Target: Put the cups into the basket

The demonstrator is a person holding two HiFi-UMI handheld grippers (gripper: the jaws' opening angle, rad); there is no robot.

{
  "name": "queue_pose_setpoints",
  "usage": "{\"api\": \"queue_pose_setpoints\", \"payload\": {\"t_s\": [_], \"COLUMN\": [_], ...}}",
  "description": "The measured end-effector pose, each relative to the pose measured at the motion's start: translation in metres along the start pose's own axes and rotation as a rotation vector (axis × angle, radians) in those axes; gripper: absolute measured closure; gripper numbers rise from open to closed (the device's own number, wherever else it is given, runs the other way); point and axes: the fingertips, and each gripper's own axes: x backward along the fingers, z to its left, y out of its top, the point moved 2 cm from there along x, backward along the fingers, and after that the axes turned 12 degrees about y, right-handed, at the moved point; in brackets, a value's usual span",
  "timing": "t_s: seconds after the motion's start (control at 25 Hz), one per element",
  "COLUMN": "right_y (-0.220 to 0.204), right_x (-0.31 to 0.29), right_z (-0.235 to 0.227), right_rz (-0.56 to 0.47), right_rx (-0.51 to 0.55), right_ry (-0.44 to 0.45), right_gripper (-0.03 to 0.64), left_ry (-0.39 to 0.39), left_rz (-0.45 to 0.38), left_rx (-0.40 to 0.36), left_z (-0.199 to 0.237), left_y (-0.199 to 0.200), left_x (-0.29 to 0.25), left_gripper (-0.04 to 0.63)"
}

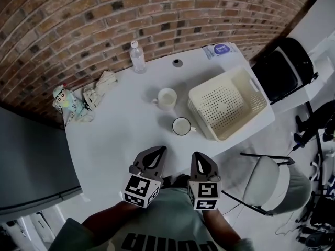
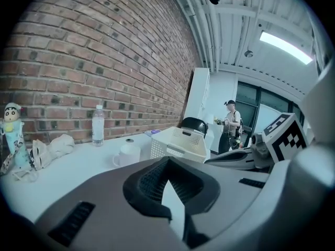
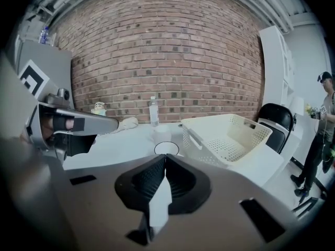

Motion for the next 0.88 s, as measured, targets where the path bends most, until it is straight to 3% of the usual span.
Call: {"api": "queue_pose_setpoints", "payload": {"t_s": [0.24, 0.36, 0.64, 0.88], "right_y": [-0.009, -0.016, -0.034, -0.046], "right_x": [-0.011, -0.02, -0.054, -0.082], "right_z": [0.001, -0.001, -0.006, -0.014], "right_rz": [-0.003, 0.01, 0.03, 0.037], "right_rx": [-0.027, -0.042, -0.038, -0.041], "right_ry": [-0.009, 0.006, 0.068, 0.092], "right_gripper": [0.59, 0.499, 0.36, 0.327], "left_ry": [-0.013, -0.007, 0.04, 0.061], "left_rz": [0.018, 0.021, 0.04, 0.086], "left_rx": [-0.02, -0.03, -0.044, -0.05], "left_z": [0.008, 0.013, 0.029, 0.036], "left_y": [-0.01, -0.012, -0.02, -0.035], "left_x": [-0.005, -0.008, -0.024, -0.039], "left_gripper": [0.592, 0.592, 0.592, 0.592]}}
